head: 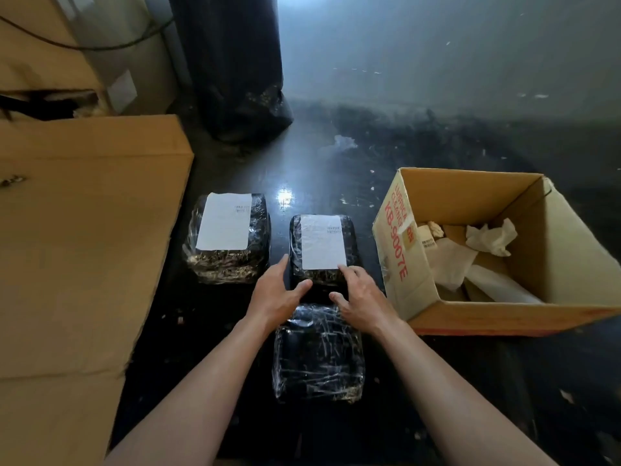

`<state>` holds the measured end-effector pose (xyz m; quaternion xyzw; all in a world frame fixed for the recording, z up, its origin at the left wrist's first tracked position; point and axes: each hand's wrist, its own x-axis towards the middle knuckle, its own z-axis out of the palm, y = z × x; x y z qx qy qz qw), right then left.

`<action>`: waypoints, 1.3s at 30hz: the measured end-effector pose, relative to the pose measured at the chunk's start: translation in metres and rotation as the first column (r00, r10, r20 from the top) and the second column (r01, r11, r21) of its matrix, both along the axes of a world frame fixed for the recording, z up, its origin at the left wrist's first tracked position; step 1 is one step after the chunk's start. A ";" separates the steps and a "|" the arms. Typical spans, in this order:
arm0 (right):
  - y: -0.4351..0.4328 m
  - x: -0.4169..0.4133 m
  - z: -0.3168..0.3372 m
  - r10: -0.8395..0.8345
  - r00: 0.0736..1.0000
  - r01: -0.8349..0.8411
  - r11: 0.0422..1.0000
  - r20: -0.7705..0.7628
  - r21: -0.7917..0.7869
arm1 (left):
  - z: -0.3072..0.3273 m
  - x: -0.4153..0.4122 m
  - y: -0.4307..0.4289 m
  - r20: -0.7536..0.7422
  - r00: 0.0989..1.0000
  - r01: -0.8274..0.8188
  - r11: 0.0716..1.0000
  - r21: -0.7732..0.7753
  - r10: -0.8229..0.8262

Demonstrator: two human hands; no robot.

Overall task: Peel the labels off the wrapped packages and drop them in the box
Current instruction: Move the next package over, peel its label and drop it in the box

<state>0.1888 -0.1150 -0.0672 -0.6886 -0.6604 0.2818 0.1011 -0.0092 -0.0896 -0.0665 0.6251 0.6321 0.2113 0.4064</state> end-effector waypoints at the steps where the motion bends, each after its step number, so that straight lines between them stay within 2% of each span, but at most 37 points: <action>1: 0.010 0.000 0.000 0.004 1.000 -0.004 1.000 0.022 0.000 | -0.001 0.003 0.009 -0.005 1.000 0.010 1.000 0.002 -0.010; 7: 0.061 -0.002 -0.007 0.006 0.995 -0.004 1.000 0.104 -0.016 | -0.022 0.011 0.050 -0.014 0.998 0.054 0.998 -0.031 -0.054; 10: 0.079 -0.003 -0.011 0.020 0.981 -0.023 1.000 0.191 0.015 | -0.030 0.015 0.055 0.033 0.998 0.056 0.998 -0.017 -0.056; 15: 0.104 -0.004 -0.011 0.005 0.971 -0.017 0.999 0.238 0.048 | -0.042 0.018 0.055 0.101 0.995 0.019 1.000 -0.011 -0.018; 19: 0.126 -0.005 -0.010 -0.006 0.981 -0.002 0.999 0.196 0.041 | -0.053 0.020 0.058 0.096 0.995 0.020 1.000 -0.021 -0.018; 24: 0.157 -0.003 -0.013 0.021 0.990 -0.013 0.998 0.137 -0.061 | -0.054 0.023 0.067 0.099 0.994 0.048 0.996 -0.072 -0.040; 29: 0.180 -0.003 -0.014 0.016 0.986 -0.016 1.000 0.164 -0.001 | -0.064 0.023 0.067 0.145 0.989 0.057 0.993 -0.102 -0.042; 33: 0.195 -0.003 -0.015 -0.062 0.995 0.061 0.998 0.078 0.017 | -0.067 0.025 0.065 0.175 0.984 0.044 0.994 -0.097 -0.027; 39: 0.200 -0.002 -0.019 -0.171 0.985 0.173 0.981 -0.031 0.089 | -0.067 0.025 0.065 0.144 0.989 0.036 0.997 -0.074 -0.025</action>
